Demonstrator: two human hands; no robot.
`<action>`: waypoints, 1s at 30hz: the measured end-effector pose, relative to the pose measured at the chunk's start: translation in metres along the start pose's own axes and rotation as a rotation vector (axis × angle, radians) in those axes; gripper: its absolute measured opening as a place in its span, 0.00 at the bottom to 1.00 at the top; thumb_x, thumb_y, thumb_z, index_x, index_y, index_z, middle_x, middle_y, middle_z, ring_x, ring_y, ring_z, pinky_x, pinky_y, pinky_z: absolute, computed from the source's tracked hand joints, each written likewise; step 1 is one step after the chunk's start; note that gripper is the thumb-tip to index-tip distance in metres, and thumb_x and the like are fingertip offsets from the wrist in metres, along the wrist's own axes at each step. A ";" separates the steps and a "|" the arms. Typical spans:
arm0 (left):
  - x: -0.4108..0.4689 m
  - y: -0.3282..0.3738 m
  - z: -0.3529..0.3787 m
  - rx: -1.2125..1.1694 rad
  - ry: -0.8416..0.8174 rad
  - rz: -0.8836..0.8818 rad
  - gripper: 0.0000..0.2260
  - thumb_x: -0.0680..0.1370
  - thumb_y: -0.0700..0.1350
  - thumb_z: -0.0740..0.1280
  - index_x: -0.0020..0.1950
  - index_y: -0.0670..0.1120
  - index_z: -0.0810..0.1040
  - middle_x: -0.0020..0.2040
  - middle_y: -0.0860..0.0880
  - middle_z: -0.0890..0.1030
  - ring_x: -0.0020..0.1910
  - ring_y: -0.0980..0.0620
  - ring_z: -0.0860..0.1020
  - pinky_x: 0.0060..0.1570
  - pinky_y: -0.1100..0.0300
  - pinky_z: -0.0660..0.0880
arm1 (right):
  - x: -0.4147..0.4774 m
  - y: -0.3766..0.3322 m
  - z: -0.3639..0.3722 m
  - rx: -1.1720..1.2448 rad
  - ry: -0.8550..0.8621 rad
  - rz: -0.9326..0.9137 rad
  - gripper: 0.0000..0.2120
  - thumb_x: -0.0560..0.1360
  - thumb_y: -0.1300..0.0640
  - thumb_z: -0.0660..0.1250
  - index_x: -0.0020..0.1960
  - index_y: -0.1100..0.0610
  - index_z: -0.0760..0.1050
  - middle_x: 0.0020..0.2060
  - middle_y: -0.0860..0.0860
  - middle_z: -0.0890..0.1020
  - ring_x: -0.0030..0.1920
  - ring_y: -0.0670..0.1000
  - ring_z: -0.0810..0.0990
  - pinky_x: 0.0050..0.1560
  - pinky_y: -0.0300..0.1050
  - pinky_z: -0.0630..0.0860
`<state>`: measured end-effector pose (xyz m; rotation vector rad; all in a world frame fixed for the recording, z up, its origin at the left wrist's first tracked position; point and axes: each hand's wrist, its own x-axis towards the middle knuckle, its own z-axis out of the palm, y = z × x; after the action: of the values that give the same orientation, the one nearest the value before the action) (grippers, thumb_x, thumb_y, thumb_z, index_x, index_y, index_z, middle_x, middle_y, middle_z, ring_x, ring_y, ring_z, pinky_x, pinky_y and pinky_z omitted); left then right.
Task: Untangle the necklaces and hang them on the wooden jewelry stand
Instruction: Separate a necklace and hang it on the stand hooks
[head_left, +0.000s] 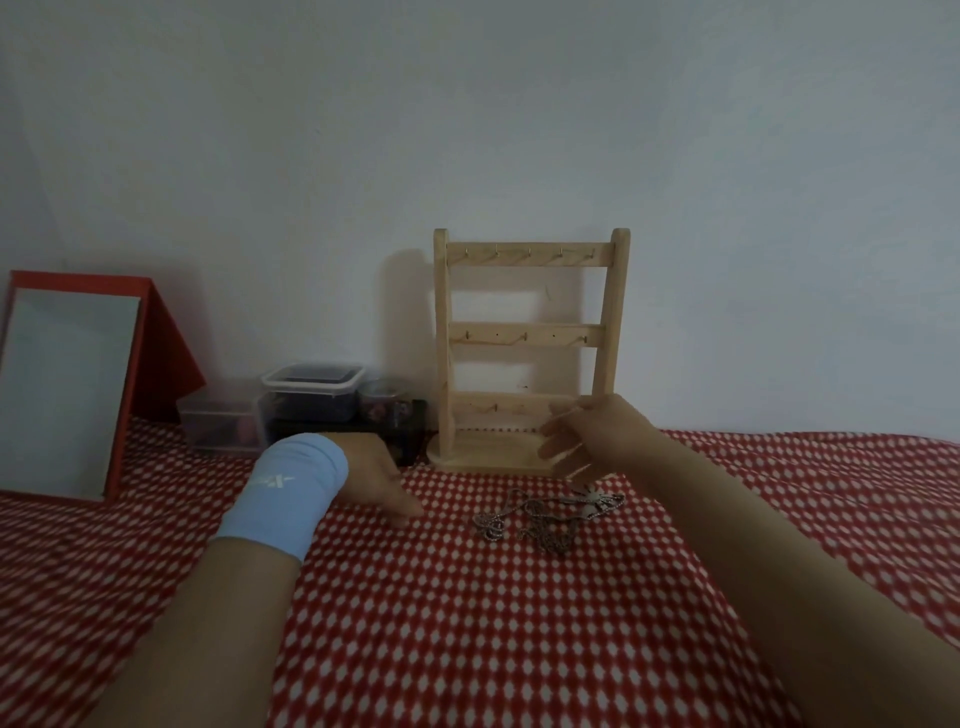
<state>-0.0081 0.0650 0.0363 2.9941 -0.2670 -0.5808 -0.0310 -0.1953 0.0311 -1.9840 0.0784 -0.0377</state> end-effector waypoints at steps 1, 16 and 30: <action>0.003 -0.003 0.001 0.077 -0.013 -0.060 0.19 0.71 0.64 0.71 0.54 0.53 0.85 0.61 0.55 0.76 0.62 0.51 0.76 0.66 0.55 0.71 | -0.001 0.002 0.002 -0.027 -0.047 -0.005 0.16 0.84 0.53 0.62 0.52 0.64 0.81 0.34 0.55 0.87 0.30 0.53 0.84 0.32 0.45 0.81; 0.008 0.005 0.002 -0.029 0.149 0.106 0.14 0.77 0.45 0.69 0.63 0.48 0.82 0.66 0.52 0.78 0.63 0.52 0.76 0.66 0.61 0.70 | 0.004 0.011 0.036 -0.485 -0.238 -0.425 0.09 0.81 0.58 0.67 0.55 0.47 0.84 0.55 0.45 0.86 0.40 0.36 0.83 0.47 0.38 0.82; 0.029 -0.001 0.022 0.193 0.077 -0.171 0.22 0.81 0.44 0.64 0.73 0.40 0.68 0.70 0.42 0.73 0.66 0.47 0.75 0.63 0.57 0.72 | -0.001 0.016 0.029 -1.157 -0.117 -0.223 0.10 0.74 0.46 0.71 0.47 0.51 0.85 0.42 0.46 0.85 0.43 0.46 0.82 0.45 0.42 0.82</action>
<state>0.0106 0.0594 0.0052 3.2407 -0.0644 -0.4768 -0.0305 -0.1753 0.0045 -3.1366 -0.2585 -0.0199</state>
